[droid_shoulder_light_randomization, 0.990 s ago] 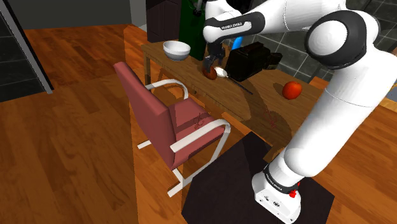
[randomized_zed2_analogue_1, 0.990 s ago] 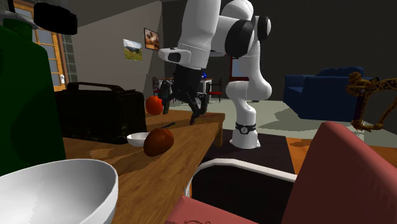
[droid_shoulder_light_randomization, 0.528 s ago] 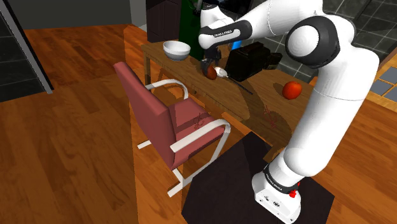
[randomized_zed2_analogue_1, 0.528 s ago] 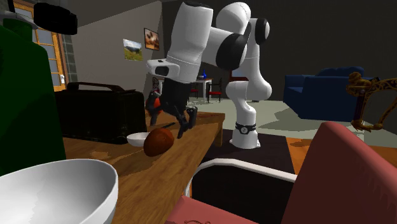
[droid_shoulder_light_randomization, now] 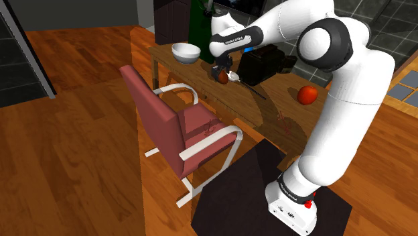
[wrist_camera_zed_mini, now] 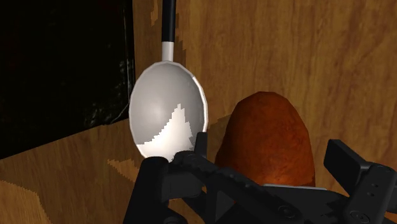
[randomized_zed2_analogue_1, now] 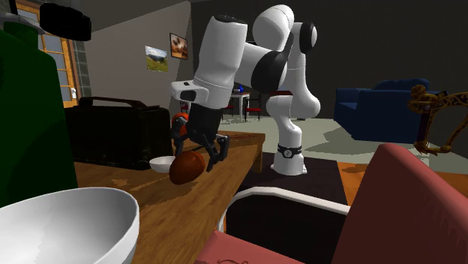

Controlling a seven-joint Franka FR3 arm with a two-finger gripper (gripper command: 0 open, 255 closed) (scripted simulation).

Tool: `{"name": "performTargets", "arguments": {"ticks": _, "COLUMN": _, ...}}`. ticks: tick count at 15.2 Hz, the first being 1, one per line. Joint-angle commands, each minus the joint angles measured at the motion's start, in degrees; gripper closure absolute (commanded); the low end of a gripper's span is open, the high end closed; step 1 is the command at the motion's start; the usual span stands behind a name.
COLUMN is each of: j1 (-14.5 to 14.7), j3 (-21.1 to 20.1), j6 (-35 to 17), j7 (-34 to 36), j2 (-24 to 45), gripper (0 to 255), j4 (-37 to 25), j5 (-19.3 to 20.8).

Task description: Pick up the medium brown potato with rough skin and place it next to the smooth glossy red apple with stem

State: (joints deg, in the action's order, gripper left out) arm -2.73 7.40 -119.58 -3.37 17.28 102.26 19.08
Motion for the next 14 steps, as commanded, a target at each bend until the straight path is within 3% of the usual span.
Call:
{"name": "performTargets", "arguments": {"ticks": 1, "j1": 0.0, "j3": 0.0, "j6": 0.0, "j7": 0.0, "j2": 0.0, "gripper": 0, "j4": 0.0, "j5": 0.0}}
{"name": "performTargets", "arguments": {"ticks": 3, "j1": 0.0, "j3": 0.0, "j6": 0.0, "j7": 0.0, "j2": 0.0, "gripper": 0, "j4": 0.0, "j5": 0.0}}
{"name": "performTargets", "arguments": {"ticks": 4, "j1": 0.0, "j3": 0.0, "j6": 0.0, "j7": 0.0, "j2": 0.0, "gripper": 255, "j4": 0.0, "j5": 0.0}}
{"name": "performTargets", "arguments": {"ticks": 14, "j1": 0.0, "j3": 0.0, "j6": 0.6, "j7": -0.2, "j2": -0.3, "gripper": 255, "j4": -0.3, "j5": -0.1}}
